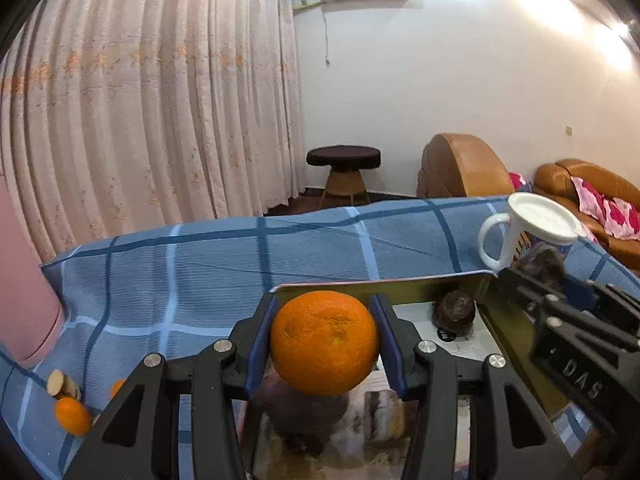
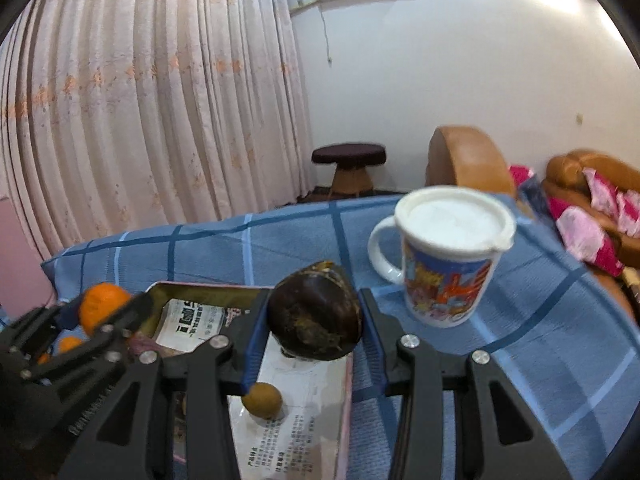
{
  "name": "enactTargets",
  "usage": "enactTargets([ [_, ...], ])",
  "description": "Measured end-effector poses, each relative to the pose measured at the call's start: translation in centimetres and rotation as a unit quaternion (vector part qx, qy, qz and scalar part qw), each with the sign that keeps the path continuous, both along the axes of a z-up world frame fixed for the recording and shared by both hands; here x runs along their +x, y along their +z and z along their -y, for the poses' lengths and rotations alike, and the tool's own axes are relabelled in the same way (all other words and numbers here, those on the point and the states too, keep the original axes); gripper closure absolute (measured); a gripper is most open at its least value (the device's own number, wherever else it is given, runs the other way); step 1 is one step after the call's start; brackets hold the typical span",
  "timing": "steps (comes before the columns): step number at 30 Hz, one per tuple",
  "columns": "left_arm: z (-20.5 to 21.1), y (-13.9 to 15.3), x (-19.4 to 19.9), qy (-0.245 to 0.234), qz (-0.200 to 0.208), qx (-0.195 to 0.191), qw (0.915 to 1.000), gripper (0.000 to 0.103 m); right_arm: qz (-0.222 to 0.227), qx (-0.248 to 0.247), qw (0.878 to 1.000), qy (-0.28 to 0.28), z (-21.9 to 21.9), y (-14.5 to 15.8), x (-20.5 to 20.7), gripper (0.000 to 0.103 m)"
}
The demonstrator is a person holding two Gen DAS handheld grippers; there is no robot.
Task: Organize fruits
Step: 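Carry the orange and the brown root over the pink tin with both grippers, then open both grippers to drop the orange and brown root into the tin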
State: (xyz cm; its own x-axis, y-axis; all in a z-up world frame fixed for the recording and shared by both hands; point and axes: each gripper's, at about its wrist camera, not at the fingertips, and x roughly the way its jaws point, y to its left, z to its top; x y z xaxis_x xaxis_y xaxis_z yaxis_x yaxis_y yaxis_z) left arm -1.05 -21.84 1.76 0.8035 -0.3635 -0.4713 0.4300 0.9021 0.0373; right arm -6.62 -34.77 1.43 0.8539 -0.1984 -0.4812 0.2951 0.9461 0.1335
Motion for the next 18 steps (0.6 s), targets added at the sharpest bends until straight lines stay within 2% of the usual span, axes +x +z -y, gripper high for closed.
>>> enactTargets([
  [7, 1.7, -0.7, 1.1, 0.006, -0.018, 0.026, 0.9995, 0.053, -0.031, 0.024, 0.999, 0.014, 0.2, -1.1, 1.5, 0.058],
  [13, 1.7, -1.1, 2.0, 0.010, -0.037, 0.025, 0.9990, 0.053, -0.040, 0.034, 0.998, 0.026, 0.3, -1.3, 2.0, 0.058],
  [18, 1.6, -1.1, 2.1, 0.013, -0.036, 0.023, 0.9990, 0.053, -0.042, 0.048, 0.997, 0.040, 0.4, -1.5, 2.1, 0.056],
])
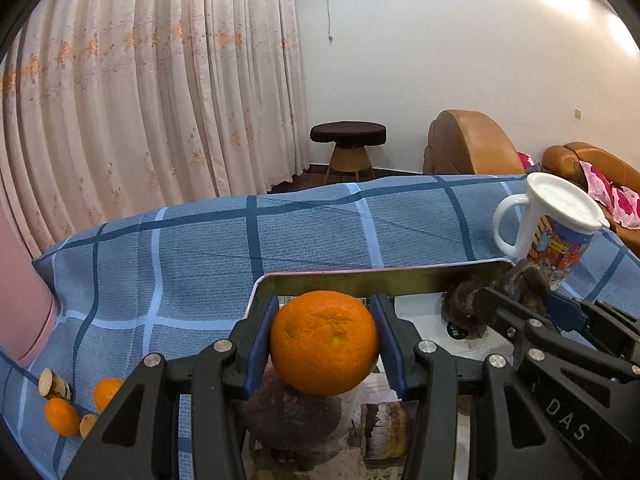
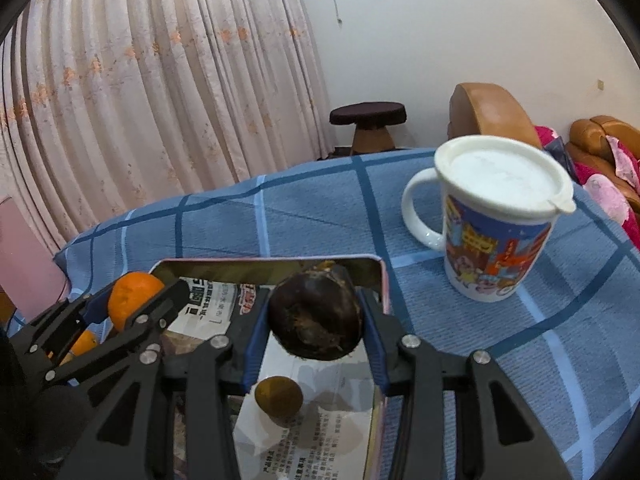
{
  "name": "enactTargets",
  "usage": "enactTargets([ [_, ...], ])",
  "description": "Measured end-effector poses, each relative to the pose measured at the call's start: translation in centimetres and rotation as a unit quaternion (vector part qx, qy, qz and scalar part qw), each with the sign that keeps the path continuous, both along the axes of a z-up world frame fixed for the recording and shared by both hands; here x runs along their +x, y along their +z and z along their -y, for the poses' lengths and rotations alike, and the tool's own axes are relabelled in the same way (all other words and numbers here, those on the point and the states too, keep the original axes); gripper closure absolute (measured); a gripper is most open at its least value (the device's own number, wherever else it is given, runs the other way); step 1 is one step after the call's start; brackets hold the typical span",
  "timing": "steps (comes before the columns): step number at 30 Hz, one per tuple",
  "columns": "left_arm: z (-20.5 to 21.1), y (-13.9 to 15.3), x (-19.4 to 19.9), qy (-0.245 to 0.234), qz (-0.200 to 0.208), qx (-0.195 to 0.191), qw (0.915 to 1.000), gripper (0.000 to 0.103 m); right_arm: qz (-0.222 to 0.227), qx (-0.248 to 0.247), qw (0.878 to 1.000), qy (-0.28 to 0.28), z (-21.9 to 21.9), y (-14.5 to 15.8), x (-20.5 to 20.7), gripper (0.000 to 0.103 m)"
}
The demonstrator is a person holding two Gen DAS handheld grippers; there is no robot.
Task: Organize fruits
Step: 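Open both grippers to drop the orange and brown root into the tin, then move both grippers back from the tin toward the remaining produce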
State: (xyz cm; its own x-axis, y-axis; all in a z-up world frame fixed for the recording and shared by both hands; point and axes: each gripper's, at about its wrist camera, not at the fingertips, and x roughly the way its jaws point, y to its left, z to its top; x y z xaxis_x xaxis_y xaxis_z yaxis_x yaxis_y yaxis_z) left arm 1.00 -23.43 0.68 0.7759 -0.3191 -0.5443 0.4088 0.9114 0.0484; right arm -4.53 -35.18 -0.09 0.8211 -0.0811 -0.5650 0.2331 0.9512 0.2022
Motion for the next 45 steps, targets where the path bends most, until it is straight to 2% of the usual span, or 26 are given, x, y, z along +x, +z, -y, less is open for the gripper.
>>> enactTargets([
  [9, -0.4, 0.0, 0.1, 0.003, 0.000, -0.006, 1.0000, 0.051, 0.003, 0.012, 1.000, 0.008, 0.2, 0.0, -0.2, 0.055],
  [14, -1.1, 0.5, -0.1, 0.023, 0.017, -0.011, 0.9995, 0.033, 0.016, 0.032, 0.999, 0.005, 1.1, 0.2, -0.8, 0.047],
  [18, -1.6, 1.1, -0.1, 0.021, 0.016, -0.034, 0.9991, 0.032, 0.048, 0.028, 0.998, -0.007, 1.4, 1.1, -1.8, 0.034],
  [19, -1.7, 1.2, -0.2, 0.020, 0.016, -0.038, 0.9989, 0.031, 0.062, 0.027, 0.998, -0.015, 1.5, 1.5, -2.3, 0.027],
  [20, -1.7, 1.4, -0.2, 0.019, 0.017, -0.041, 0.9988, 0.023, 0.072, 0.028, 0.997, -0.020, 1.5, 1.8, -2.6, 0.020],
  [21, -1.8, 1.5, -0.3, 0.015, 0.018, -0.042, 0.9988, 0.018, 0.085, 0.031, 0.996, -0.023, 1.7, 2.0, -3.0, 0.006],
  [22, -1.7, 1.6, -0.6, 0.010, 0.022, -0.043, 0.9988, 0.015, 0.101, 0.030, 0.994, -0.031, 1.8, 2.3, -3.5, 0.000],
  [26, -1.5, 2.1, -1.3, -0.009, 0.039, -0.047, 0.9981, 0.015, 0.120, 0.003, 0.992, -0.049, 1.3, 3.3, -4.2, 0.000],
  [28, -2.2, 2.5, -1.4, -0.004, 0.052, -0.053, 0.9972, 0.015, 0.132, -0.015, 0.989, -0.069, 1.2, 3.7, -4.7, 0.000],
  [35, -8.6, 4.5, -1.0, 0.081, 0.089, -0.113, 0.9862, 0.015, 0.194, -0.072, 0.968, -0.139, 0.9, 5.1, -7.1, 0.000],
  [39, -11.5, 4.7, -1.2, 0.133, 0.107, -0.105, 0.9797, 0.015, 0.207, -0.107, 0.963, -0.136, 0.0, 5.2, -7.5, 0.000],
  [45, -12.7, 3.3, -1.3, 0.152, 0.103, -0.079, 0.9799, 0.015, 0.184, -0.116, 0.968, -0.127, -0.5, 4.4, -6.7, 0.000],
])
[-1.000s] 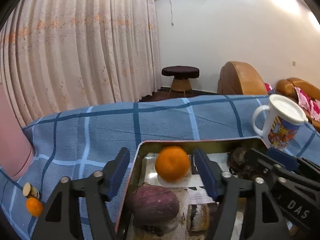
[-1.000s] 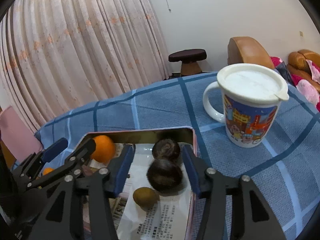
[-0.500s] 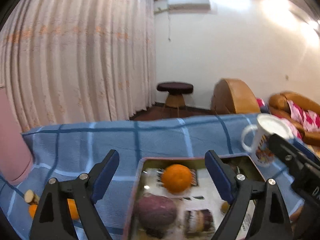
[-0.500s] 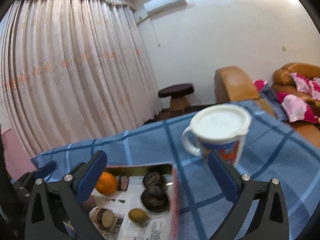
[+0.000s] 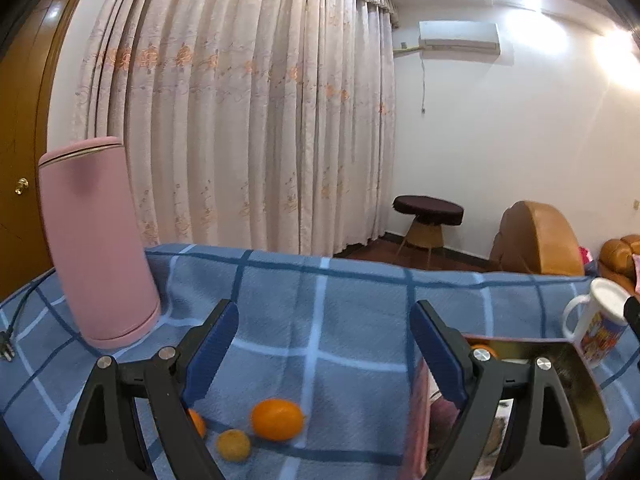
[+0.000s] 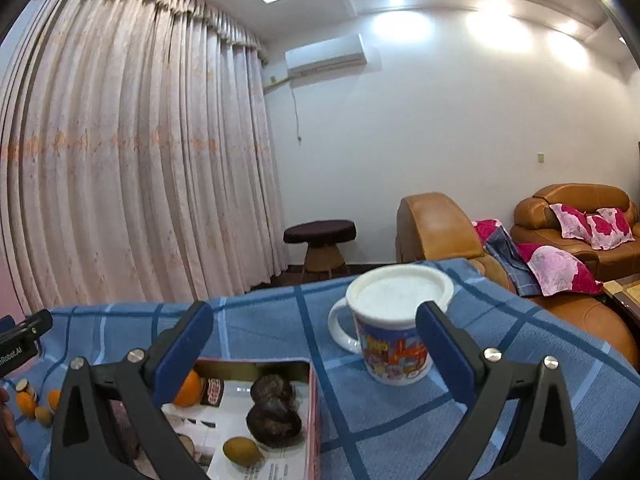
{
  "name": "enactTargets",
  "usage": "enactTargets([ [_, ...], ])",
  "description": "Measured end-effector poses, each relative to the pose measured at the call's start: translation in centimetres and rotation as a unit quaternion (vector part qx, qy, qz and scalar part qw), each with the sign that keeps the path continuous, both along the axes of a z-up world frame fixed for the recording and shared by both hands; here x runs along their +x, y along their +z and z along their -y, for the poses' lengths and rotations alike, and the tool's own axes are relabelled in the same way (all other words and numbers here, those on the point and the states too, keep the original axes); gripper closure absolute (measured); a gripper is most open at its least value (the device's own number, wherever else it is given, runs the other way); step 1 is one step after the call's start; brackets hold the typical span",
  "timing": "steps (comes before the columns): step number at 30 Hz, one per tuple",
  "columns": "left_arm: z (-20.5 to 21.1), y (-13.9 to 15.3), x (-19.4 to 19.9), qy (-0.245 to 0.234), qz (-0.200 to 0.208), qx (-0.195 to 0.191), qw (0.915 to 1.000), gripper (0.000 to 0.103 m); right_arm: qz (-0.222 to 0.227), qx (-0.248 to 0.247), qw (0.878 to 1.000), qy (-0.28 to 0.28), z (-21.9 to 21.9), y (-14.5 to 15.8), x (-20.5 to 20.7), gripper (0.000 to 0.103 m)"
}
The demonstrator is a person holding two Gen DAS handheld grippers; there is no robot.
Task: Organize fruits
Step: 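Move both grippers back from the tin toward the remaining produce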
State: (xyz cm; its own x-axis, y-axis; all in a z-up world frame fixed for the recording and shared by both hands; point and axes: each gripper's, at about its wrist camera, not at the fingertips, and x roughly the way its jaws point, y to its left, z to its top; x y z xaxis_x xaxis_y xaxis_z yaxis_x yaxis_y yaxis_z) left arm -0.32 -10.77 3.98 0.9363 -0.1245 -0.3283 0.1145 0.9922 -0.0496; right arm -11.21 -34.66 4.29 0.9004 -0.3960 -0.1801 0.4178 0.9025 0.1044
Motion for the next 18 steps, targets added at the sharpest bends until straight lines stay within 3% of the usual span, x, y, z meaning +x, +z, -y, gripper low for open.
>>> enactTargets([
  [18, 0.9, -2.1, -1.9, -0.042, -0.012, 0.047, 0.9979, 0.015, -0.027, 0.039, 0.999, -0.023, -1.4, -1.1, -1.1, 0.000],
])
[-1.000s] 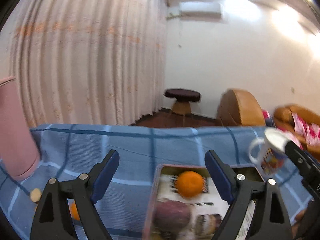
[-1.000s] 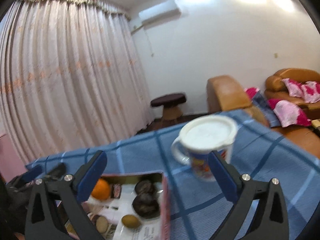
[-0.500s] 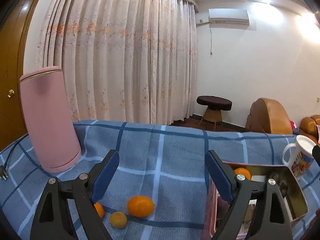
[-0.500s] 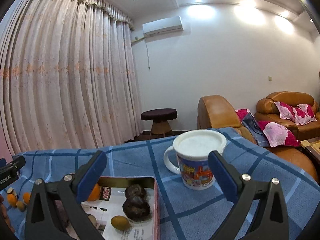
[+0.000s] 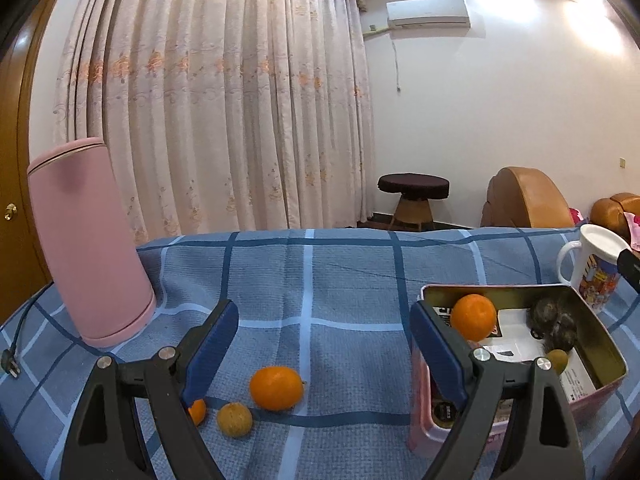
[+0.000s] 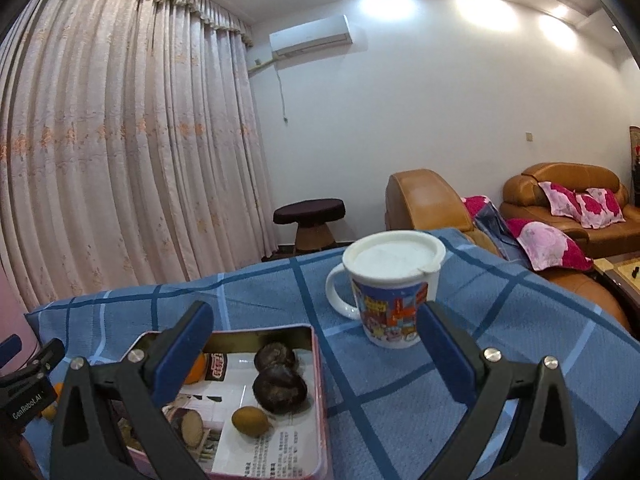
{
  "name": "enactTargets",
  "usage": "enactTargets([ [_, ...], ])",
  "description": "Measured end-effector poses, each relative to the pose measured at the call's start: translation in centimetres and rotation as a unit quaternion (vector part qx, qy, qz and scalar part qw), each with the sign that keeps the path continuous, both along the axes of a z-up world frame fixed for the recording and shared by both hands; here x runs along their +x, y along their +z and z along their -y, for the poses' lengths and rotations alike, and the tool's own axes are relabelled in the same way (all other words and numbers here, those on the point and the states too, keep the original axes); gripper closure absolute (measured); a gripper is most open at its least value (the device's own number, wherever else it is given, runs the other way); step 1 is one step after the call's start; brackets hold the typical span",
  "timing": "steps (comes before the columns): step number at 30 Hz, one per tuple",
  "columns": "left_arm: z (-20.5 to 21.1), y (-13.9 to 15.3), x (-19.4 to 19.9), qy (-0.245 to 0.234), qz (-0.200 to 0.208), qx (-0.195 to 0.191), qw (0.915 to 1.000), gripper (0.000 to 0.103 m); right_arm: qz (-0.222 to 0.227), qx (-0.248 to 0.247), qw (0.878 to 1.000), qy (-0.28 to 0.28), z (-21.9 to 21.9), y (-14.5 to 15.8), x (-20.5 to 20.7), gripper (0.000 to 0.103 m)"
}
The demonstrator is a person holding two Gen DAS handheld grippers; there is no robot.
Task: Organize fruits
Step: 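Move both grippers back from the tin toward the remaining produce, then grasp another mandarin orange with the right gripper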
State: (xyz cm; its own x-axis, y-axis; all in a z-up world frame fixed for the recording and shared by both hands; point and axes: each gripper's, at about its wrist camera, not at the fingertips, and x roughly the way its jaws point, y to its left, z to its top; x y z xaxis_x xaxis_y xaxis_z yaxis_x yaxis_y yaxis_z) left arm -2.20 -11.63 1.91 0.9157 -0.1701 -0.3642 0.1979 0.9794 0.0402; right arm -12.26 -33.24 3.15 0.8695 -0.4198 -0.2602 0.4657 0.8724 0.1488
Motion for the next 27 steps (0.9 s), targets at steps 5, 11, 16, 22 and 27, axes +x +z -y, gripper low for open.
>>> enactTargets([
  [5, -0.8, 0.0, -0.3, -0.006, -0.007, -0.002, 1.0000, 0.015, -0.004, -0.010, 1.000, 0.003, -2.0, -0.1, -0.5, 0.000],
  [11, -2.5, 0.0, -0.9, -0.005, -0.006, 0.006, 1.0000, 0.015, -0.011, -0.020, 0.999, 0.028, -5.3, 0.0, 0.1, 0.000],
  [16, -3.6, -0.2, -0.8, -0.011, 0.011, 0.059, 0.9981, 0.015, -0.023, 0.013, 0.999, 0.043, -7.0, -0.4, 1.2, 0.000],
  [22, -7.8, -0.6, 1.7, -0.005, -0.019, 0.045, 0.9988, 0.015, -0.025, 0.017, 0.996, 0.079, -10.3, -0.6, 2.6, 0.010],
  [27, -11.7, -0.7, 3.4, 0.024, -0.020, 0.045, 0.9985, 0.015, -0.042, 0.005, 0.992, 0.119, -13.7, -0.8, 4.3, 0.022],
])
